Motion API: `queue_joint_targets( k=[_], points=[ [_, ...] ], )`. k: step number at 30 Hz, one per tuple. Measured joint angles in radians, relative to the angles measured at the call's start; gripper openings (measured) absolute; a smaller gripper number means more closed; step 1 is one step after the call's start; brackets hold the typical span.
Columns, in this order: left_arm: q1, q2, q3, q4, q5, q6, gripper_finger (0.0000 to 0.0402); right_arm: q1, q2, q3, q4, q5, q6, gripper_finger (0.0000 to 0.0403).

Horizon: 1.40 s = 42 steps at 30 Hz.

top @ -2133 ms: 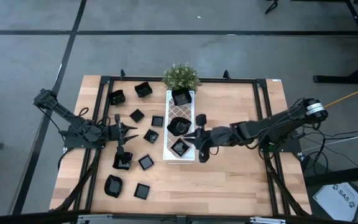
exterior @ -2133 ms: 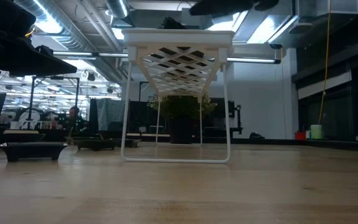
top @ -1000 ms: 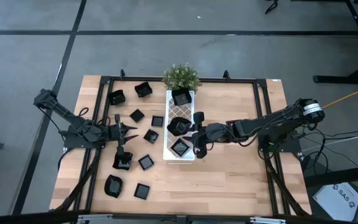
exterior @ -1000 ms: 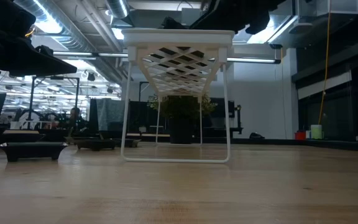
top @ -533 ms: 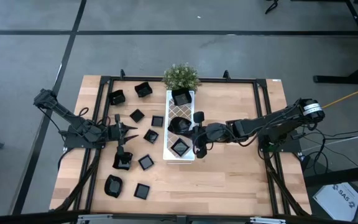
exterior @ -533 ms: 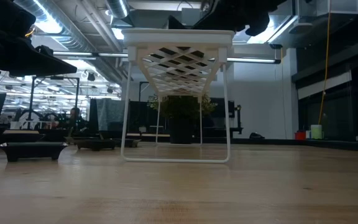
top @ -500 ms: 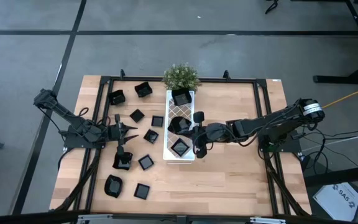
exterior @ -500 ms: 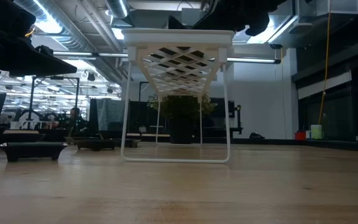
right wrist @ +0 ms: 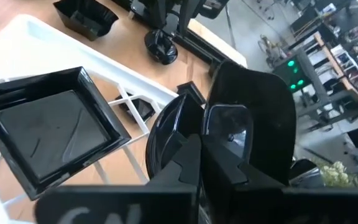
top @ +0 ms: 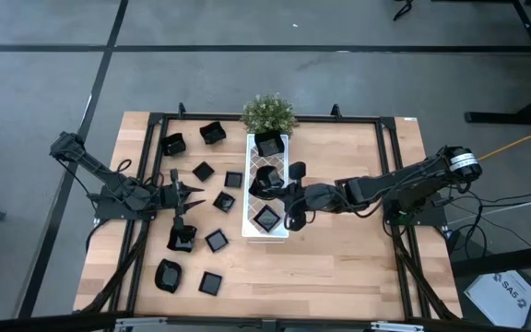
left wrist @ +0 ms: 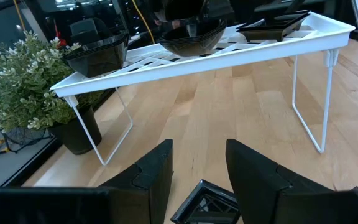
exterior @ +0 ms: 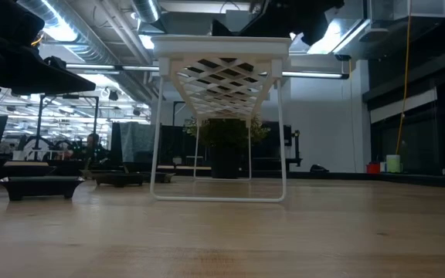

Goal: Pick & Place Mini shaped plates
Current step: Stack the leaf shape plate on top of the leaf shape plate on the shelf

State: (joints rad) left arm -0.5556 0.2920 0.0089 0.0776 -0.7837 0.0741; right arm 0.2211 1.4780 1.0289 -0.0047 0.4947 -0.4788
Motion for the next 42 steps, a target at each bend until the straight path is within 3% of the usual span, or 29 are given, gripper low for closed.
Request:
queue_joint_targets(
  k=[15,21,33,42],
  points=[
    [0.000,0.000,0.000,0.000,0.000,0.000,0.0143,0.006,0.000,0.073,-0.162,-0.001,0.165,0.0007],
    [0.000,0.000,0.000,0.000,0.000,0.000,0.0143,0.008,0.025,0.147,-0.247,-0.092,0.212,0.0008],
    [0.000,0.000,0.000,-0.001,0.000,0.000,0.0143,0.006,0.066,0.162,-0.257,-0.046,0.210,0.0004],
    [0.000,0.000,0.000,0.000,0.000,0.000,0.0143,0.006,0.071,0.162,-0.255,-0.051,0.213,0.0035]
  ],
)
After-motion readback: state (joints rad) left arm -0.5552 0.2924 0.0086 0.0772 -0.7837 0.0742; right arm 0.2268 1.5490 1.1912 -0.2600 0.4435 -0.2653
